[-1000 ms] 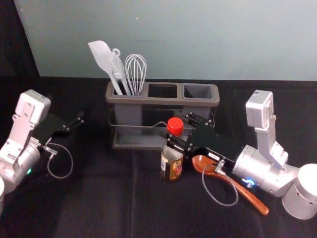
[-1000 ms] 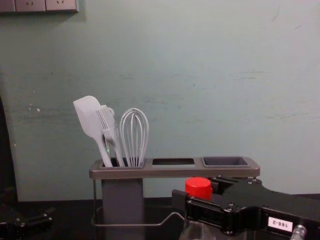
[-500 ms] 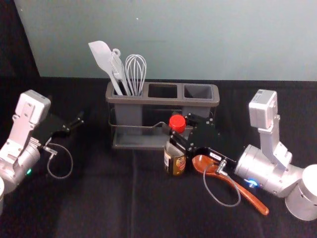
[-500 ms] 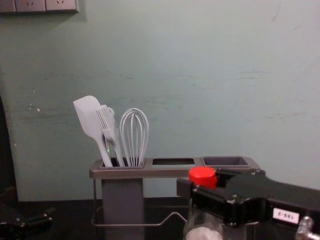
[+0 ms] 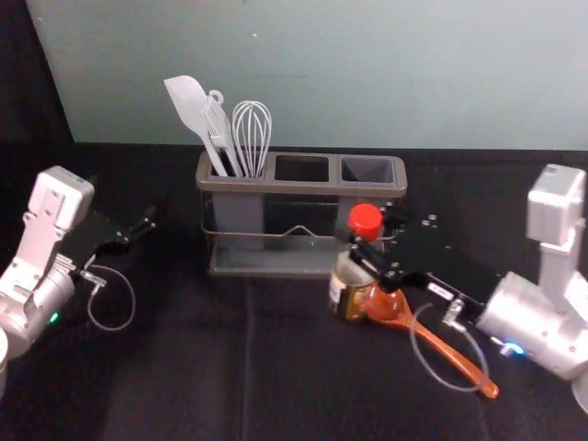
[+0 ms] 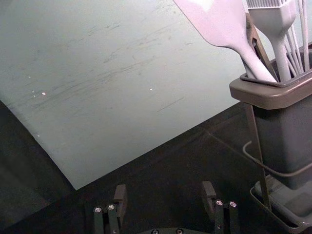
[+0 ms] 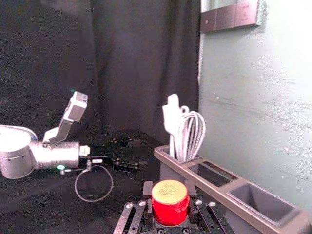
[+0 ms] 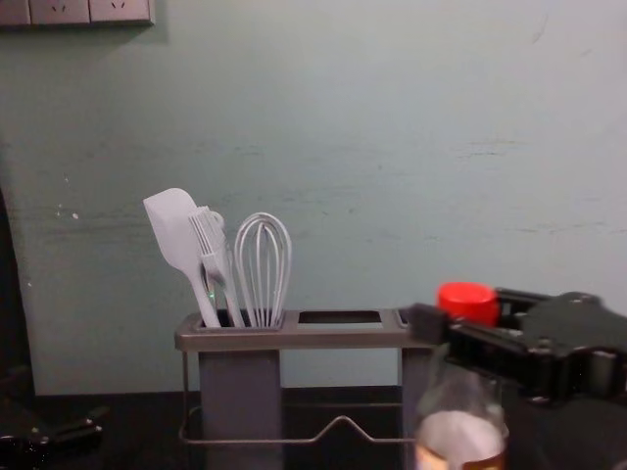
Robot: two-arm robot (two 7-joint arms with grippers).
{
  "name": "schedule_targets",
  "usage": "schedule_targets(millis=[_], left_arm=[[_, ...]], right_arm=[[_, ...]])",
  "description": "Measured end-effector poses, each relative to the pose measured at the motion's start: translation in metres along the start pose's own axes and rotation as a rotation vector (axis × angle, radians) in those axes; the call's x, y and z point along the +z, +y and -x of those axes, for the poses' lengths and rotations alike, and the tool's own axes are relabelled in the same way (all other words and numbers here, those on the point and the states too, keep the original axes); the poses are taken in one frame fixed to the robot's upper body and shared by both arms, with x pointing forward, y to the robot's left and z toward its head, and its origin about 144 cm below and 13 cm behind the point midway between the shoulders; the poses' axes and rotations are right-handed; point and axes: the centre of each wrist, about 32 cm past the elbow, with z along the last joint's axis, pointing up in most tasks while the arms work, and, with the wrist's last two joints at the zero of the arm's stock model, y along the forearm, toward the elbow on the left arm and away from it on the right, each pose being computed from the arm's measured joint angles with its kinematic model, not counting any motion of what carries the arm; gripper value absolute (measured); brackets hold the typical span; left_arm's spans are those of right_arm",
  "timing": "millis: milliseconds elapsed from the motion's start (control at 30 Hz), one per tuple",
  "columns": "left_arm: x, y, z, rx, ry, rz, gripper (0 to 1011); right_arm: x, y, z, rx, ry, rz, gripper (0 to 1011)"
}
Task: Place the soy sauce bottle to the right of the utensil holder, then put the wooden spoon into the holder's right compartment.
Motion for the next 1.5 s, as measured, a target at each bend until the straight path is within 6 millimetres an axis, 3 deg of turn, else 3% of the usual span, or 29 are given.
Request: schedule_targets(millis=[467,700,1067,1500], left_arm=[[0.000,0.000,0.000,0.000,0.000,0.000,1005],[0.000,0.000,0.000,0.000,0.000,0.000,1005],[0.000,0.000,0.000,0.000,0.000,0.000,1005],[0.000,0.000,0.000,0.000,0.000,0.000,1005]], right_arm=[[-0.006,-0.057,-0.024,-0.156,0.027,-0.014,392],[-0.022,-0.076,-0.040,-0.247,0.088,-0.063,392],[-0.045,-0.070,-0.057,-0.325,0.189,-0.130,392],[-0.049,-0.045,-0.077,-0.314,0.188,-0.104,392]])
